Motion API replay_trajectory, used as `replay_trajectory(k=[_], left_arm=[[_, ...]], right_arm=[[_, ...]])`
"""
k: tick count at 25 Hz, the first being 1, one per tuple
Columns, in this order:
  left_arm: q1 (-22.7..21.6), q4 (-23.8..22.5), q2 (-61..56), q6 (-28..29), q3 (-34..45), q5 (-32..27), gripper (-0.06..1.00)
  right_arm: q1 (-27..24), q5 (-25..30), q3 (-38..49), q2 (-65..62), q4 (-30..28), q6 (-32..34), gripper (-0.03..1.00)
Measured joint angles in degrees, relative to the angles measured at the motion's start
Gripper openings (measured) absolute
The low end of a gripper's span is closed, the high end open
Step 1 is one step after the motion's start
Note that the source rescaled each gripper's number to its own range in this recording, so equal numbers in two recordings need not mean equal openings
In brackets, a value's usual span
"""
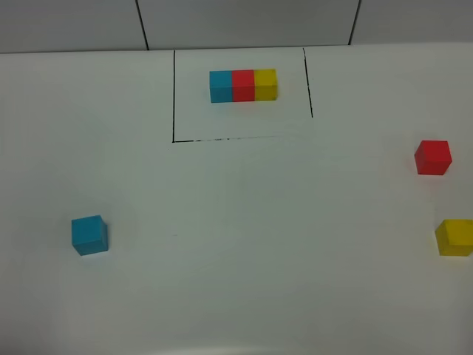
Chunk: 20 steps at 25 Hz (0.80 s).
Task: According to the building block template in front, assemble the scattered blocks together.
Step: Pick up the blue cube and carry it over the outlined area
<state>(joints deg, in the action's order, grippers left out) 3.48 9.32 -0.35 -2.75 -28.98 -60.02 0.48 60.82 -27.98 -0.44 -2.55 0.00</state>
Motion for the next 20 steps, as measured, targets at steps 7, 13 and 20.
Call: replay_trajectory(k=[7, 13, 20], left_arm=[[0.0, 0.0, 0.0, 0.1, 0.0, 0.0, 0.75], [0.0, 0.0, 0.0, 0.1, 0.0, 0.0, 0.75], [0.0, 0.0, 0.0, 0.1, 0.0, 0.0, 0.75]], right_arm=[[0.0, 0.0, 0.0, 0.0, 0.0, 0.0, 0.99], [0.0, 0.0, 0.0, 0.0, 0.0, 0.0, 0.99], [0.0, 0.0, 0.0, 0.0, 0.0, 0.0, 0.99]])
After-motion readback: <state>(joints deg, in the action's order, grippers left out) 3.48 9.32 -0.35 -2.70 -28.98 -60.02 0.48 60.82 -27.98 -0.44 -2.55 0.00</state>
